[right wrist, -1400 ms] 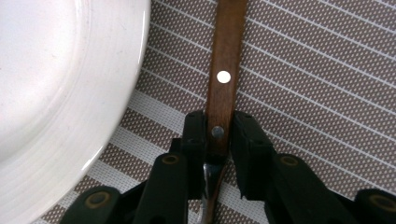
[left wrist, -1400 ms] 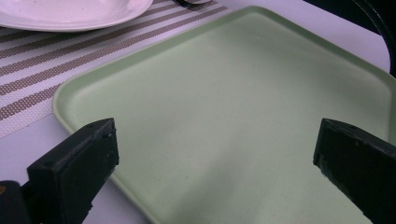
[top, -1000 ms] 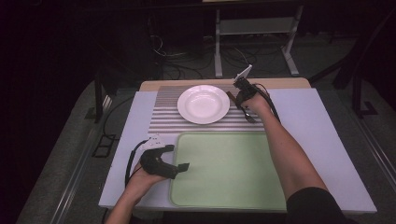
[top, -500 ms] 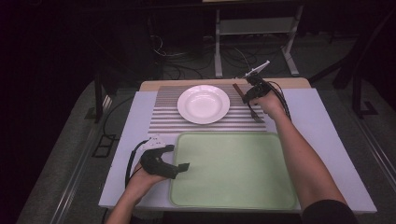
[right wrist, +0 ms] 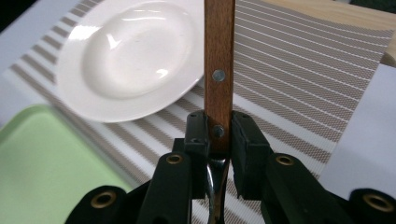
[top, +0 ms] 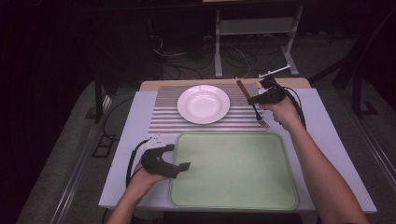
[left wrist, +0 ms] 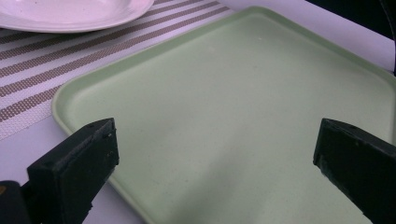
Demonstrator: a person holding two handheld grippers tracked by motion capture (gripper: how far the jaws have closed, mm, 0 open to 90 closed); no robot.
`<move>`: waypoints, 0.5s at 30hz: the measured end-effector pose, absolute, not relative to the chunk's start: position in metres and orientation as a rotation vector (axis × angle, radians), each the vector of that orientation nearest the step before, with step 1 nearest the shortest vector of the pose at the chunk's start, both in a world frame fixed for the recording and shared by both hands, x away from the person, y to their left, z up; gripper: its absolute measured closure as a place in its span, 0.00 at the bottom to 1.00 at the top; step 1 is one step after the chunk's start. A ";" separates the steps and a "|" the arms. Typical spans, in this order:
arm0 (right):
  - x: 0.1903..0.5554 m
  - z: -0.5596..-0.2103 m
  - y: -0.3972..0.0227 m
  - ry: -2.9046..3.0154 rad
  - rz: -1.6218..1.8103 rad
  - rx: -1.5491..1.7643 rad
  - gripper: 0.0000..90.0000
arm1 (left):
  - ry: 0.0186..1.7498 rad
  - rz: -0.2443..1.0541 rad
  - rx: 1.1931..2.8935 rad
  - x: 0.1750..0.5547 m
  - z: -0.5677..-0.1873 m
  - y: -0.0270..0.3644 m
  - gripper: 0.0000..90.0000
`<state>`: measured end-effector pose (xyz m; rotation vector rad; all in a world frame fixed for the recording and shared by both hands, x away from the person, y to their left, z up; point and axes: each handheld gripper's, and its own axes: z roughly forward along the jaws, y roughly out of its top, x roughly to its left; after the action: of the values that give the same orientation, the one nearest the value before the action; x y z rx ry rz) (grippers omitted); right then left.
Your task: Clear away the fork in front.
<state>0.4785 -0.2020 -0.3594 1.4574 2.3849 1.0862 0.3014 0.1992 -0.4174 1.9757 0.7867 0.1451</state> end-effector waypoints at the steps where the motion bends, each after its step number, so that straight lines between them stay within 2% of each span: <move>1: 0.473 -0.358 -0.203 2.385 1.104 1.441 0.86 | 0.788 0.145 1.972 0.302 -0.417 0.199 0.00; 15: 0.413 -0.353 -0.214 2.365 1.265 1.280 0.86 | 0.798 0.158 1.966 0.311 -0.405 0.189 0.00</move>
<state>0.4131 -0.2137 -0.3529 1.2803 2.3649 1.2655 0.3109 0.1889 -0.4047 1.9659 0.7981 0.1581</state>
